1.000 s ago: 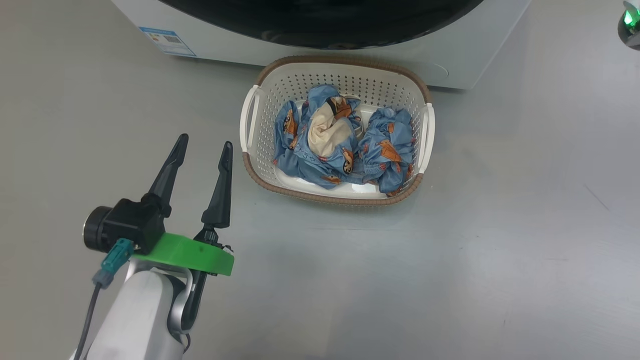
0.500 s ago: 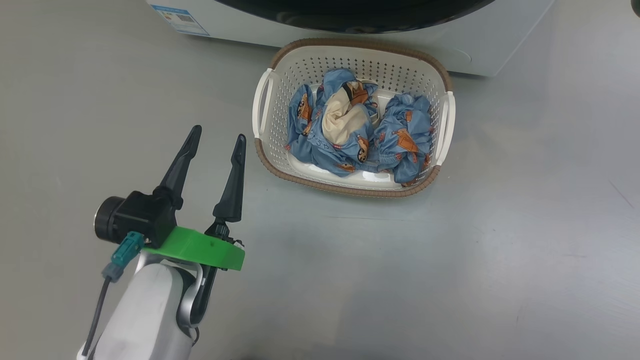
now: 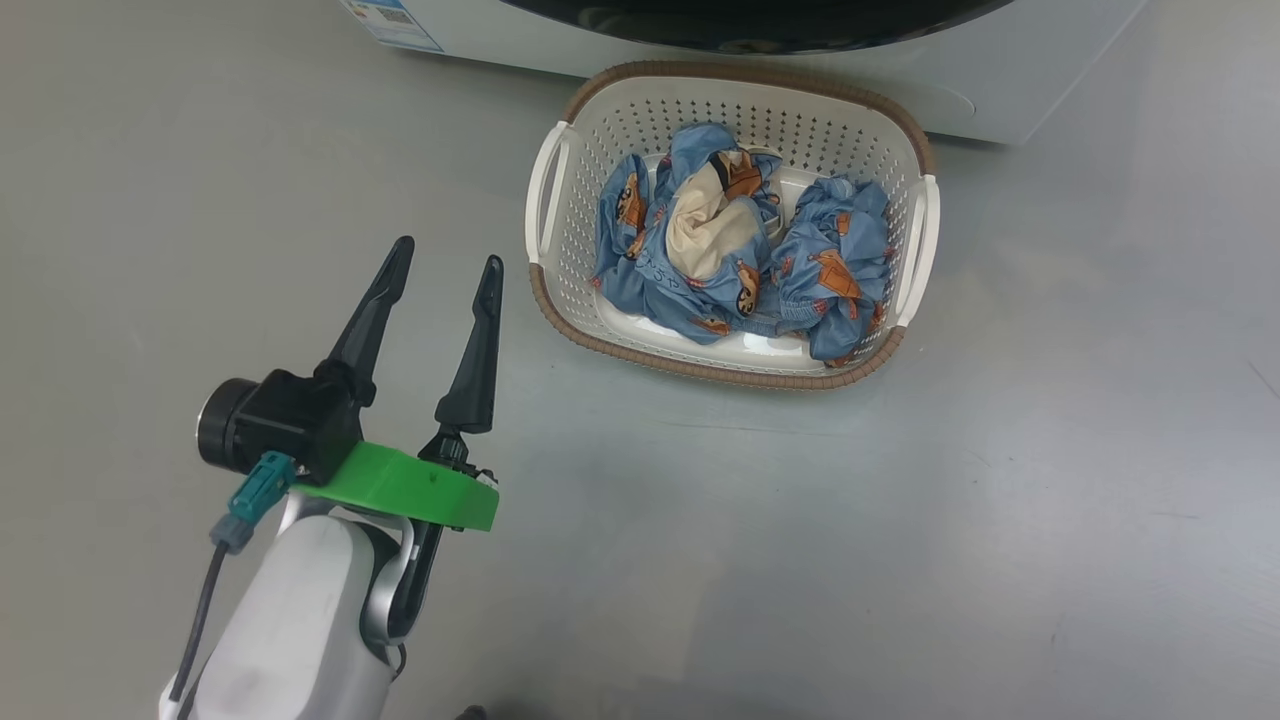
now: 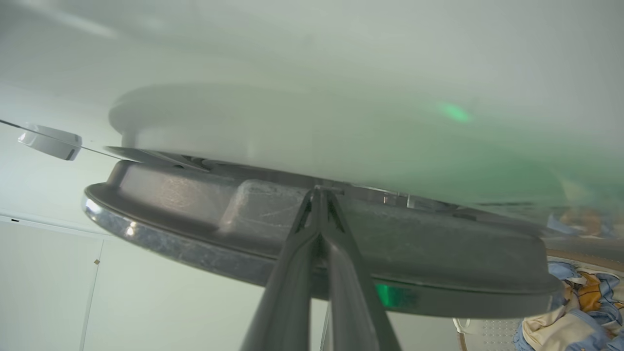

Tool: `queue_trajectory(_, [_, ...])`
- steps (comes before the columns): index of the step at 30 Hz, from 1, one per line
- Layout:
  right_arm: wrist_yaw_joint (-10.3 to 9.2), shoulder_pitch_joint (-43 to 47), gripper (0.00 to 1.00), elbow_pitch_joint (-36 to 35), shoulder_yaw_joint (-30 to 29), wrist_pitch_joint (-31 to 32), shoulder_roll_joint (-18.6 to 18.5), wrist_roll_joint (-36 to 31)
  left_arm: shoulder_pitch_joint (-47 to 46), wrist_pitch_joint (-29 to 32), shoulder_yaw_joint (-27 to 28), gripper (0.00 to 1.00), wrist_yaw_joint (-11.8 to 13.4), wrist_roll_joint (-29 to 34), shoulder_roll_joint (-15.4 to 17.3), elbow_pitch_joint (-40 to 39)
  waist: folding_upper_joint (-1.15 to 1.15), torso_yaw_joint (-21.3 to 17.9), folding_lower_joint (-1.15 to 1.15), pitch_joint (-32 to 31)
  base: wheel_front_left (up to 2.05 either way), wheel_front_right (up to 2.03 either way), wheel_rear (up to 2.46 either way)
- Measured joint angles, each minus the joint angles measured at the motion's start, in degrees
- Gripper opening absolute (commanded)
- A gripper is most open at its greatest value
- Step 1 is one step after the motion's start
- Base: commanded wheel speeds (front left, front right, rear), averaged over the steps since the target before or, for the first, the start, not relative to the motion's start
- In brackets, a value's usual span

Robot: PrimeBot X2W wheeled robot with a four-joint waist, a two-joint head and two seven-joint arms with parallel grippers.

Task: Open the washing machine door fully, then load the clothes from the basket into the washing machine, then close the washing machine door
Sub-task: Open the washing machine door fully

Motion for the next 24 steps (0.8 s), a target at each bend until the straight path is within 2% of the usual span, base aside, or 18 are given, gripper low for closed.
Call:
queue_trajectory(10, [0.00, -1.0, 0.00, 0.9, 1.2, 0.4, -0.7, -2.0, -0.5, 0.0, -0.6, 1.00, 0.0, 0.0, -0.2, 0.0, 0.00, 0.7, -0.01, 0.0, 0.00, 0.00, 0.00])
queue_trajectory(24, [-0.01, -0.7, 0.00, 1.1, 4.4, 2.0, 0.7, -3.5, -1.2, 0.0, 0.1, 1.00, 0.0, -0.2, -0.5, 0.4, 0.00, 1.0, 0.00, -0.5, 0.00, 0.00, 0.00])
